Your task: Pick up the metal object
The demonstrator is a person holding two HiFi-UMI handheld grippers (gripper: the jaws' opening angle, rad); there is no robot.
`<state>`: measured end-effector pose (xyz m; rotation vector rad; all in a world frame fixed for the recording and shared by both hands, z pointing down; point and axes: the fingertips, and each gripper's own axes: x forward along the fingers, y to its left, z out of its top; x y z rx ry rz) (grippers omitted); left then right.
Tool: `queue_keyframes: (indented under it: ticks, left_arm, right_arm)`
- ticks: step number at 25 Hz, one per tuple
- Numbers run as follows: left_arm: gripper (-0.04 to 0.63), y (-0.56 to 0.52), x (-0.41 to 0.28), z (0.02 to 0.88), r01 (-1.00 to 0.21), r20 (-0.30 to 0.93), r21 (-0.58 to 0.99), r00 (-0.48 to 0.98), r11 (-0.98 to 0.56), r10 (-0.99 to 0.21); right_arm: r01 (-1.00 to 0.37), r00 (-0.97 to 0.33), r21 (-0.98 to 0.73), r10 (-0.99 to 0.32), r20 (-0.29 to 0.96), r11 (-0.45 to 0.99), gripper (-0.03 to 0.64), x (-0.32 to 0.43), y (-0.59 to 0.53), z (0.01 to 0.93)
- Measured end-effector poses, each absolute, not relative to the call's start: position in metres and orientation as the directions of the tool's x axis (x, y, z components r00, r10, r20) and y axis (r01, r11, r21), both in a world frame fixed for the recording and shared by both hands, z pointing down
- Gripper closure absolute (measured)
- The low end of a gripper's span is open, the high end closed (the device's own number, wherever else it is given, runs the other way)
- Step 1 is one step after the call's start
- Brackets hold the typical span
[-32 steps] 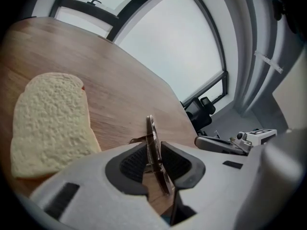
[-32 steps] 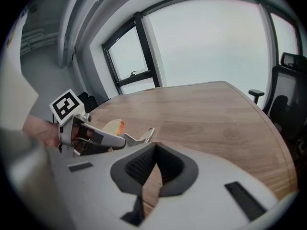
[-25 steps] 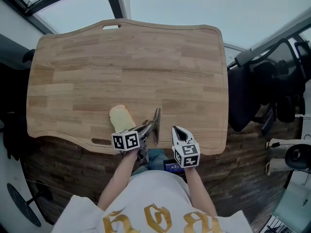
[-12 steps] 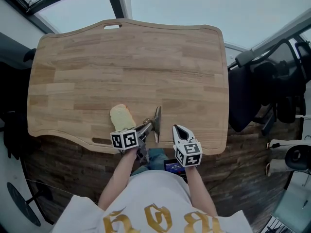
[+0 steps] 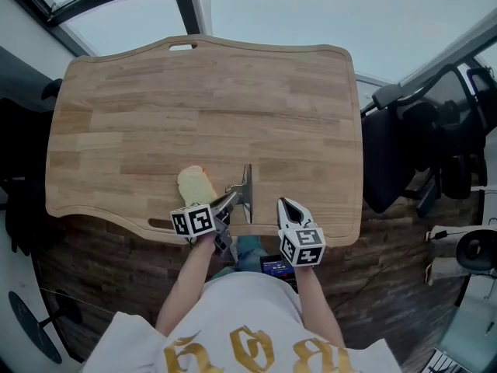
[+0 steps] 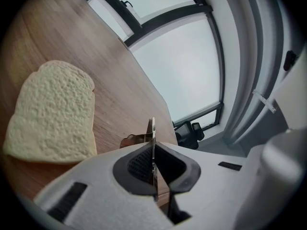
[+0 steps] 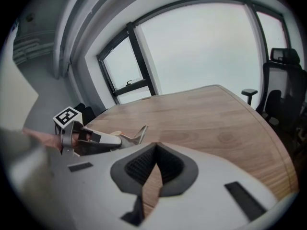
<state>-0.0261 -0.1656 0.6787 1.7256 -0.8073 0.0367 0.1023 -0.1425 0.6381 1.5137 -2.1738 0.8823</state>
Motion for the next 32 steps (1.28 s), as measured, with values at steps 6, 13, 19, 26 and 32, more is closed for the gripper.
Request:
queue_keyframes:
  ticks: [6,13,19,26,32]
  left_arm:
    - [0.575,-0.167,-0.029,0.654,-0.497,0.36,0.857,0.767,-0.137,-0.531]
    - [0.575,-0.164,-0.032,0.625,-0.468,0.293,0.859,0.782,-0.207,-0.55]
    - [0.575,-0.16,-0.033,0.598,-0.412,0.21,0.879,0.785,-0.239,-0.583]
    - [0.575,-0.15,-0.033,0.568,-0.377,0.137,0.872,0.801,-0.313,-0.582]
    - [0.575,-0.139,-0.034,0.54,-0.376,0.09,0.821,0.828,-0.43,-0.553]
  right_arm:
    - [-0.934,-0.349,-0.274,-0.742,0.573,0.228,0.606,0.106,-0.145,0.624]
    - [-0.94,-0.335,-0.247,-0.776,0.534,0.235,0.605,0.105,-0.14,0.607]
    - [-0.943,-0.329,-0.223,-0.804,0.495,0.248,0.605,0.102,-0.137,0.589]
    - [-0.939,-0.324,-0.254,-0.849,0.417,0.233,0.606,0.104,-0.131,0.562]
    - [-0.94,-0.326,-0.232,-0.864,0.384,0.251,0.606,0.097,-0.125,0.546]
